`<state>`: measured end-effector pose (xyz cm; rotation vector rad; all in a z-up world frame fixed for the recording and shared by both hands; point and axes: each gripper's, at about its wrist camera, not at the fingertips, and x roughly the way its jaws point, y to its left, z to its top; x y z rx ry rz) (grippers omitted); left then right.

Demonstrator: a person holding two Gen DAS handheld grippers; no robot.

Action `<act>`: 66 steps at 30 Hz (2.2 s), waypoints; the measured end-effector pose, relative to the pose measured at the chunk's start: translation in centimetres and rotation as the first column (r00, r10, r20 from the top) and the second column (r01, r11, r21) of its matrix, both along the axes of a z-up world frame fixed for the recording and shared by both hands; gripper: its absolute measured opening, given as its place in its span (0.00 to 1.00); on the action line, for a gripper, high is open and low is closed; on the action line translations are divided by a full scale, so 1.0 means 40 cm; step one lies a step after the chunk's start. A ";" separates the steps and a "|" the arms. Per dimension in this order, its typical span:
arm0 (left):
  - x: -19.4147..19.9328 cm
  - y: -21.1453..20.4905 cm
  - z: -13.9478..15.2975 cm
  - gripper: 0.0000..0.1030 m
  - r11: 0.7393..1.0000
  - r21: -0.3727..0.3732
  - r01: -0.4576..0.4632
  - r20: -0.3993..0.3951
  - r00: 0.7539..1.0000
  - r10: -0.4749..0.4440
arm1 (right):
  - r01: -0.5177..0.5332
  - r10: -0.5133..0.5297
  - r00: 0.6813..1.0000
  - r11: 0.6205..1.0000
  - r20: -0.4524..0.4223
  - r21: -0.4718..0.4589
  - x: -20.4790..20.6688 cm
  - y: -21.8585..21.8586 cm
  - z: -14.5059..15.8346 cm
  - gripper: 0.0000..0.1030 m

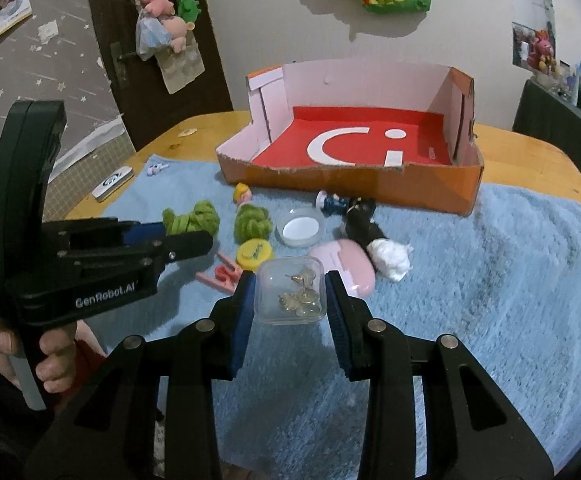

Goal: Organize objects
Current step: 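Close the left tool on the green yarn while the right tool closes on the clear box, then carry the green yarn and clear box with both tools over the red-lined box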

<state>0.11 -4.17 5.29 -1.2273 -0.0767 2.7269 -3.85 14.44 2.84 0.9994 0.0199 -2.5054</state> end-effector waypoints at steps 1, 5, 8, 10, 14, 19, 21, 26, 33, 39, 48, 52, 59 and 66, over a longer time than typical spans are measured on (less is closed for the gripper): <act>-0.001 0.002 0.002 0.26 1.000 0.000 0.001 -0.002 1.000 -0.001 | 0.003 -0.003 1.000 1.000 0.001 -0.005 -0.004 0.002 0.003 0.32; -0.009 0.003 0.007 0.26 1.000 0.003 0.000 -0.005 1.000 0.000 | 0.011 -0.011 1.000 1.000 -0.005 -0.016 -0.023 0.009 0.020 0.32; -0.014 0.002 0.010 0.26 1.000 0.007 -0.001 -0.008 1.000 0.001 | 0.015 -0.015 1.000 1.000 -0.011 -0.021 -0.035 0.013 0.033 0.32; -0.019 0.003 0.015 0.26 1.000 0.007 -0.002 -0.013 1.000 0.002 | 0.021 -0.021 1.000 0.999 -0.006 -0.032 -0.045 0.016 0.039 0.32; -0.029 0.005 0.028 0.26 1.000 0.005 -0.001 -0.027 1.000 0.001 | 0.022 -0.022 1.000 0.999 0.002 -0.043 -0.066 0.020 0.048 0.32; -0.049 0.006 0.036 0.26 1.000 0.008 0.002 -0.034 0.999 -0.002 | 0.024 -0.024 1.000 0.999 -0.002 -0.039 -0.087 0.020 0.059 0.32; -0.058 0.009 0.039 0.26 1.000 0.007 0.003 -0.035 0.999 -0.003 | 0.027 -0.027 1.000 0.999 -0.002 -0.036 -0.096 0.022 0.062 0.32; -0.080 0.018 0.049 0.26 1.000 0.002 0.005 -0.041 0.999 -0.005 | 0.035 -0.035 0.999 0.999 0.006 -0.037 -0.123 0.029 0.068 0.32; -0.117 0.017 0.055 0.26 1.000 0.004 0.000 -0.036 0.999 0.000 | 0.032 -0.032 0.999 0.999 0.009 -0.031 -0.155 0.028 0.077 0.32; -0.143 0.019 0.068 0.26 1.000 0.004 0.006 -0.039 0.999 -0.006 | 0.043 -0.042 0.999 0.999 0.010 -0.030 -0.192 0.031 0.088 0.32; -0.206 0.023 0.082 0.26 1.000 -0.003 0.003 -0.031 1.000 -0.004 | 0.046 -0.046 0.999 0.999 0.016 -0.014 -0.241 0.029 0.096 0.32; -0.236 0.025 0.086 0.26 1.000 -0.004 0.004 -0.029 1.000 -0.004 | 0.049 -0.049 0.999 0.999 0.018 -0.003 -0.269 0.029 0.102 0.32; -0.297 0.025 0.084 0.26 1.000 -0.004 -0.001 -0.006 1.000 0.001 | 0.054 -0.054 0.998 0.998 0.034 0.013 -0.323 0.024 0.107 0.32; -0.355 0.022 0.087 0.26 1.000 -0.010 0.000 0.007 1.000 0.000 | 0.059 -0.061 0.996 0.998 0.063 0.031 -0.382 0.012 0.098 0.32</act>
